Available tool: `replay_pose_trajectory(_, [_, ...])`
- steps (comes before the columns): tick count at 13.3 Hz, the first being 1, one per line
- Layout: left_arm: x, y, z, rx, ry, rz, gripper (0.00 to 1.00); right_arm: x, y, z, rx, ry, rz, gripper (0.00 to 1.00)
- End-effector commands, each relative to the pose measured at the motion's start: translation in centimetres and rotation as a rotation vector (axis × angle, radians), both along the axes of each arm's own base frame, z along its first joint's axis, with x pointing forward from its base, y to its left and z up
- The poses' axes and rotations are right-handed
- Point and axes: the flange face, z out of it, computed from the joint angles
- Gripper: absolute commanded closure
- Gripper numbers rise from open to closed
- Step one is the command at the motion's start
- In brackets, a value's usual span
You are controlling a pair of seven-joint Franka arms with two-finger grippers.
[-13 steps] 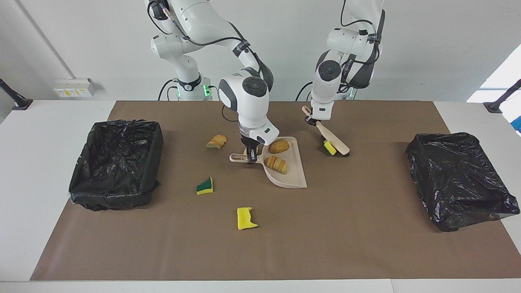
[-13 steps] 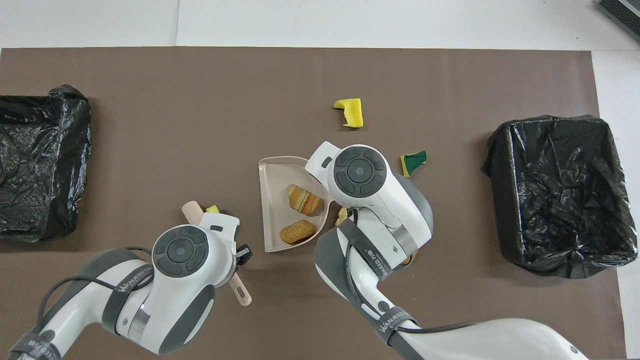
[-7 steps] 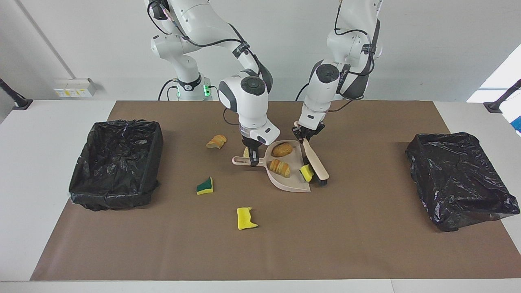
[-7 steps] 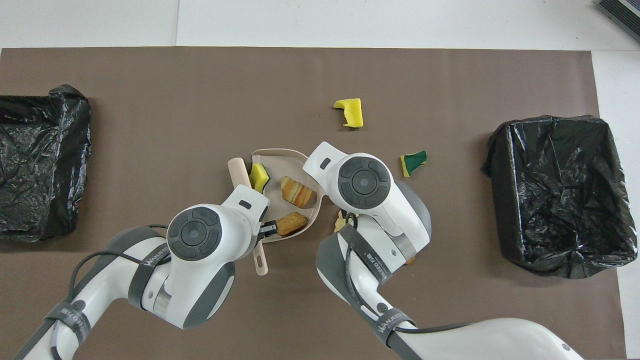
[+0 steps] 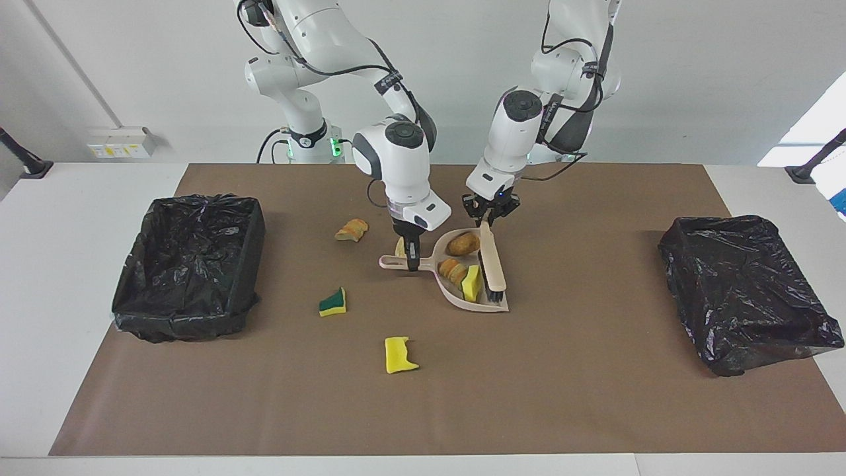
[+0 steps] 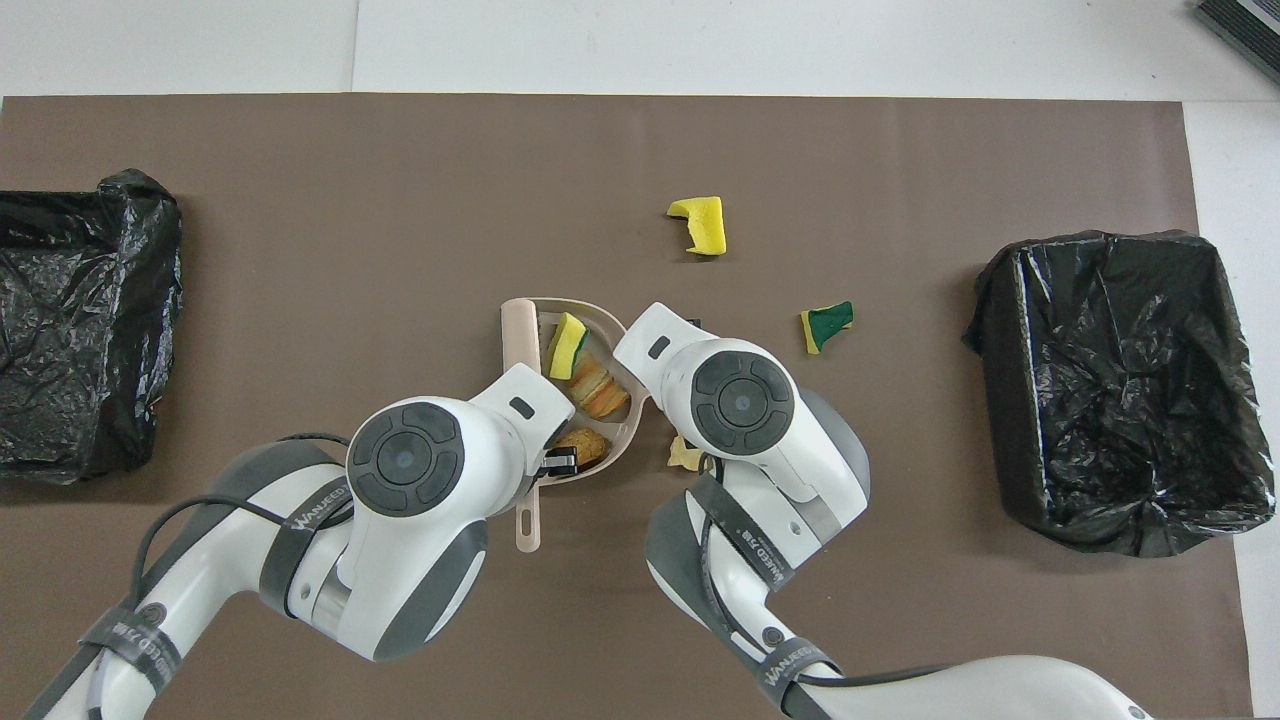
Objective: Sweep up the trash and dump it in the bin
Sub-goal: 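Sweep bread and sponge pieces into the dustpan with the left gripper's brush, then carry the loaded dustpan to the black bin with the right gripper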
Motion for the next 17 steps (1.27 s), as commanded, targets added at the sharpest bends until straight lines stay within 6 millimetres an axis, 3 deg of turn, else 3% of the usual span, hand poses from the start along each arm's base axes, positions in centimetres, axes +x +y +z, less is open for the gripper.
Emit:
replay_pose_trajectory(1, [0.1, 1.3, 2.3, 0.034, 0.066, -0.001, 1.00, -0.5, -0.6, 0.1, -0.001, -0.011, -0.019, 1.00])
replay_pose_trajectory(5, [-1.1, 2.7, 2.4, 0.121, 0.069, -0.033, 1.00, 0.1, -0.8, 1.2, -0.014, 0.001, -0.027, 1.00])
replay_pose_trajectory(8, [-4.7, 2.1, 1.8, 0.160, 0.094, -0.073, 1.00, 1.8, -2.8, 2.8, -0.021, 0.011, -0.022, 1.00])
replay_pose_trajectory(10, [-7.1, 1.2, 1.5, 0.155, 0.074, -0.081, 1.00, 2.8, -3.5, 5.5, -0.055, 0.044, -0.015, 1.00])
replay_pose_trajectory(14, [-14.1, 0.1, 0.4, 0.130, 0.015, -0.052, 1.00, 5.4, -9.3, 9.4, 0.016, 0.107, -0.031, 1.00])
replay_pose_trajectory(17, [-17.6, -2.0, -0.2, 0.134, 0.019, -0.041, 1.00, 6.4, -14.5, 12.9, 0.014, 0.133, -0.087, 1.00])
